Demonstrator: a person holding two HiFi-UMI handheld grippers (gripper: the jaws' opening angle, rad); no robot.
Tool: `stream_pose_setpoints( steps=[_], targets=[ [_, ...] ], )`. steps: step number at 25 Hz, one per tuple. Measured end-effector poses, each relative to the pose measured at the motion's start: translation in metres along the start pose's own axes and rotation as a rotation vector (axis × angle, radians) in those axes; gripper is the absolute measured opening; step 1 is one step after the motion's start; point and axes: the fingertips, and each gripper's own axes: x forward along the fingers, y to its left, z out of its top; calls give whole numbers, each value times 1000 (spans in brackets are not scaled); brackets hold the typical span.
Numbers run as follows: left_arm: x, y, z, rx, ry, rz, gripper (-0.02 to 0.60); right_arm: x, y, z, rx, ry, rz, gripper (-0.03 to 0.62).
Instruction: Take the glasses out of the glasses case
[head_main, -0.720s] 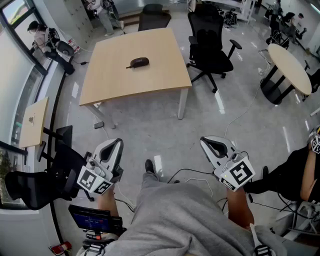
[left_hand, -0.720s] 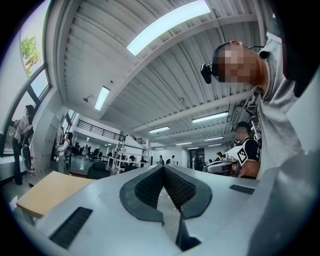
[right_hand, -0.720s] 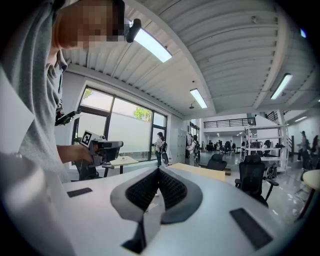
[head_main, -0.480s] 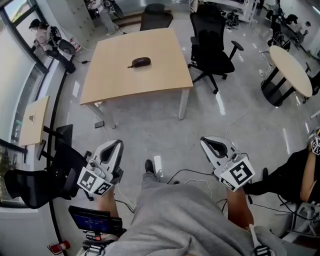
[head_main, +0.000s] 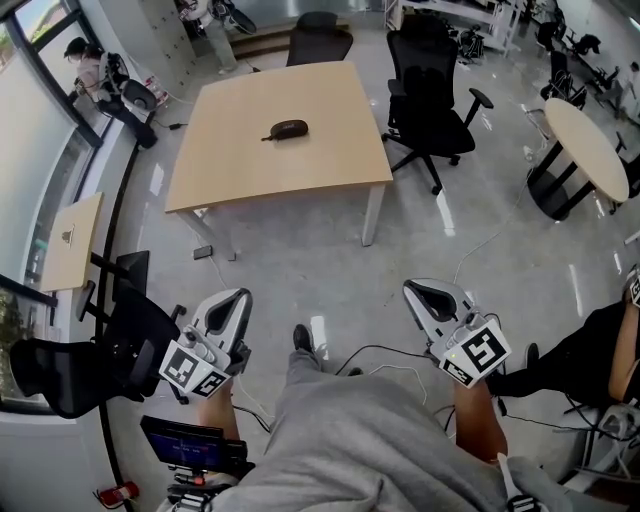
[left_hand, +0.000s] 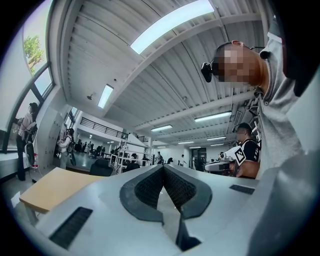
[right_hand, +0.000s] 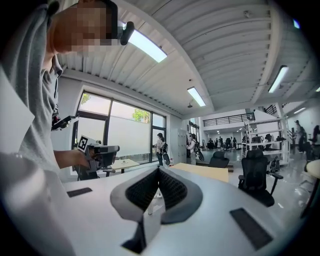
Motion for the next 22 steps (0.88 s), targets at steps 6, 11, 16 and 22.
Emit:
stream_pose_setpoints(
  steps=[6,11,16,22],
  targets=[
    [7,10,-5,-10,10,-7,5,13,-6,-3,2,2,-8,8],
    [13,24,-9,-14,20,-15,6,29,-12,-7,7,15,-10,8],
    [22,47,-18,-25,36,-24,6,52,-23,-13,19,29,-22,8],
    [35,91,-17,-35,44,-35,6,97,-36,-11,33,40,-27,8]
  ],
)
